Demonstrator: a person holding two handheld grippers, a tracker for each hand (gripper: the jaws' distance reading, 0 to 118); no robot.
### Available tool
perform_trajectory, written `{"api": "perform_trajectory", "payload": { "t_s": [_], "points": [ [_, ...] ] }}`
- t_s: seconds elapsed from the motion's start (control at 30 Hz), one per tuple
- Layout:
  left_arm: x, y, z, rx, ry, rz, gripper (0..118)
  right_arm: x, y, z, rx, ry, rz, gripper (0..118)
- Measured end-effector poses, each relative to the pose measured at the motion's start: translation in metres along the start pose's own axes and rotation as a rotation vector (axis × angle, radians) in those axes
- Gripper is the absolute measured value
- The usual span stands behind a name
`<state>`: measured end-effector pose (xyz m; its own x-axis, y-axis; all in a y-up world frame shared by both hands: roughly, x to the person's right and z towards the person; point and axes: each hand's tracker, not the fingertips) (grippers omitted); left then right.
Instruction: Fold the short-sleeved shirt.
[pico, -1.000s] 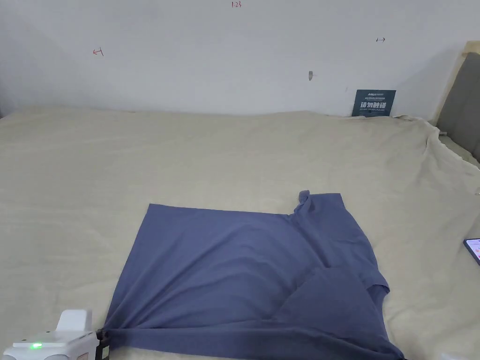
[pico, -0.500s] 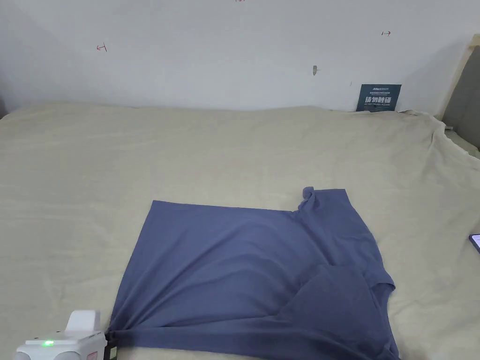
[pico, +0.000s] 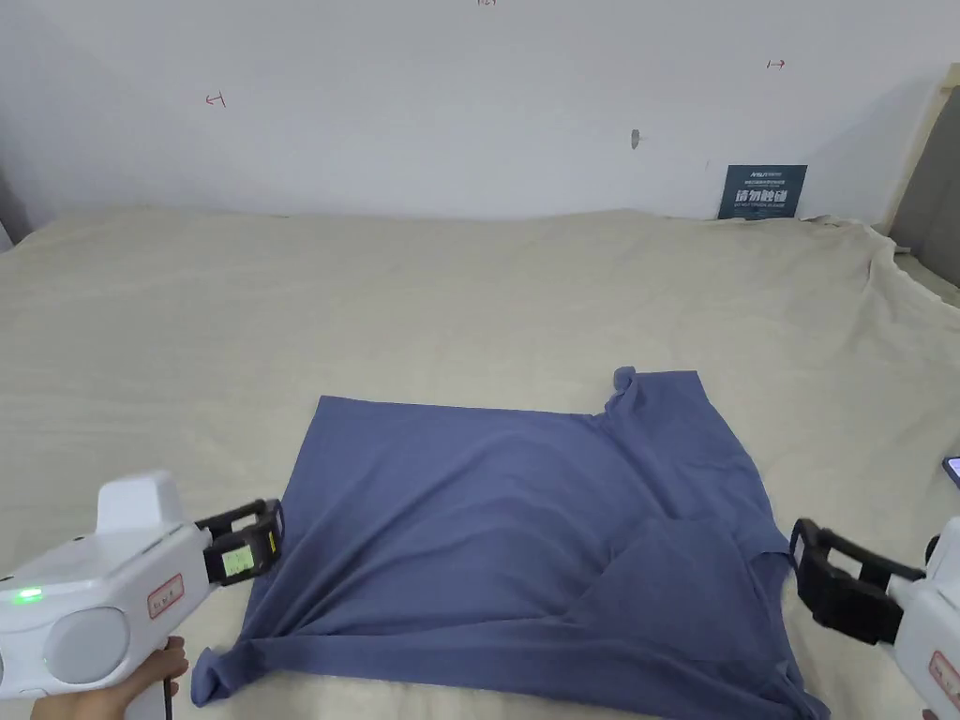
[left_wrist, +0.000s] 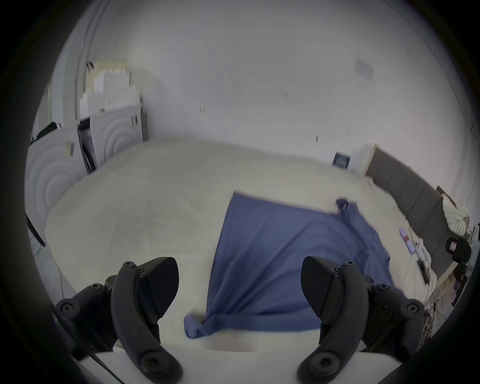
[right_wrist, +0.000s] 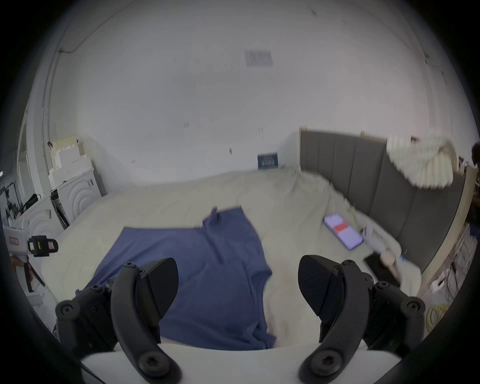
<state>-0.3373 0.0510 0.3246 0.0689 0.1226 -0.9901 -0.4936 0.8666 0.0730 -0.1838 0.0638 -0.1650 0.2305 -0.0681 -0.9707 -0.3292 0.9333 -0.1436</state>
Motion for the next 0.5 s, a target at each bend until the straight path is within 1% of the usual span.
{"api": "perform_trajectory", "payload": {
  "t_s": [0.07, 0.13, 0.17, 0.23, 0.27, 0.3, 0.33, 0.37, 0.4, 0.43, 0.47, 0.5],
  "points": [
    [-0.001, 0.004, 0.002, 0.071, 0.000, 0.028, 101, -0.006, 0.008, 0.008, 0.039, -0.011, 0.016, 97],
    [-0.001, 0.003, 0.007, 0.125, -0.004, 0.047, 101, -0.016, 0.013, 0.015, 0.082, -0.028, 0.050, 97],
    [0.003, 0.006, 0.021, 0.128, -0.020, 0.044, 101, -0.020, 0.013, 0.016, 0.092, -0.045, 0.075, 97],
    [0.002, 0.003, 0.020, 0.126, -0.024, 0.049, 98, -0.023, 0.012, 0.017, 0.108, -0.059, 0.098, 97],
    [0.001, 0.001, 0.020, 0.122, -0.020, 0.051, 92, -0.026, 0.011, 0.018, 0.111, -0.062, 0.098, 96],
    [0.003, -0.001, 0.019, 0.132, -0.021, 0.048, 84, -0.028, 0.010, 0.019, 0.116, -0.059, 0.096, 96],
    [0.003, -0.004, 0.021, 0.158, -0.024, 0.042, 75, -0.029, 0.009, 0.020, 0.119, -0.058, 0.095, 92],
    [0.004, -0.007, 0.023, 0.176, -0.026, 0.031, 67, -0.030, 0.008, 0.020, 0.124, -0.057, 0.095, 84],
    [0.004, -0.009, 0.025, 0.186, -0.030, 0.019, 56, -0.031, 0.007, 0.021, 0.127, -0.056, 0.093, 73],
    [0.006, -0.011, 0.025, 0.191, -0.036, 0.001, 36, -0.032, 0.006, 0.022, 0.130, -0.054, 0.090, 51],
    [0.007, -0.012, 0.026, 0.192, -0.049, -0.021, 19, -0.032, 0.006, 0.022, 0.131, -0.050, 0.088, 30],
    [0.008, -0.013, 0.027, 0.183, -0.051, -0.037, 9, -0.032, 0.006, 0.021, 0.131, -0.047, 0.083, 5]
  ]
}}
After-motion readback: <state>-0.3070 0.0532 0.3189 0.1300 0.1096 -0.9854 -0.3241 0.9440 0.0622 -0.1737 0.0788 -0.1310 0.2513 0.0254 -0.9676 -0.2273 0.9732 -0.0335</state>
